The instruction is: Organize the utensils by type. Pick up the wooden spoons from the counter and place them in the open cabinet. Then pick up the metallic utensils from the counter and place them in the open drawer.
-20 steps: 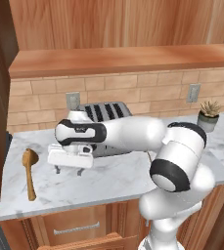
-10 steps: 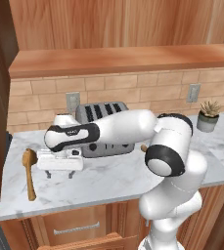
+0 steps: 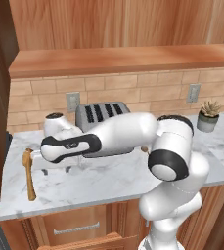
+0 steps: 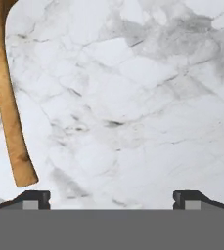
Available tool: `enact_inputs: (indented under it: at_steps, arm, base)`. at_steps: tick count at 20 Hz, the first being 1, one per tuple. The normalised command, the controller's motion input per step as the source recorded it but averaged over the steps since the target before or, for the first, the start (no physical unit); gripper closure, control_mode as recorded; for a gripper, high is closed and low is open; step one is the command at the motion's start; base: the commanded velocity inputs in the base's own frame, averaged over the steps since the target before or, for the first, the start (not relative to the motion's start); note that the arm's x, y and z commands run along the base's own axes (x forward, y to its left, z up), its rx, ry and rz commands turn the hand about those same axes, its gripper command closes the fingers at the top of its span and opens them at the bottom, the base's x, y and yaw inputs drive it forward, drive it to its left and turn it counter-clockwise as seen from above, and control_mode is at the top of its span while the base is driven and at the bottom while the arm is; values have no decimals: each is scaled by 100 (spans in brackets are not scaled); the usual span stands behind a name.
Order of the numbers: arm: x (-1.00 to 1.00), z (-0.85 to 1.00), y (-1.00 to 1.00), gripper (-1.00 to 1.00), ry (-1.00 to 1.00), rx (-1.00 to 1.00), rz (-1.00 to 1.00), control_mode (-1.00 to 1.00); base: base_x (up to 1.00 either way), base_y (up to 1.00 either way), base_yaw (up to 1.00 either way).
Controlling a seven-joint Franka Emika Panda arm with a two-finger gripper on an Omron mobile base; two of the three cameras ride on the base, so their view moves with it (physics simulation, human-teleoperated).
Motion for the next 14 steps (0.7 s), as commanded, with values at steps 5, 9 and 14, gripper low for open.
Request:
enact_inputs:
  at_steps: [5,9,14]
  arm:
    - [17,0,26,-100,-23,0,0,-100]
    - [20,0,43,-100,-9,0,0,-100]
    - [22,0,37,-100,0,0,0,-100]
  base:
    - [0,0,0]
    - [0,0,0]
    - [0,0,0]
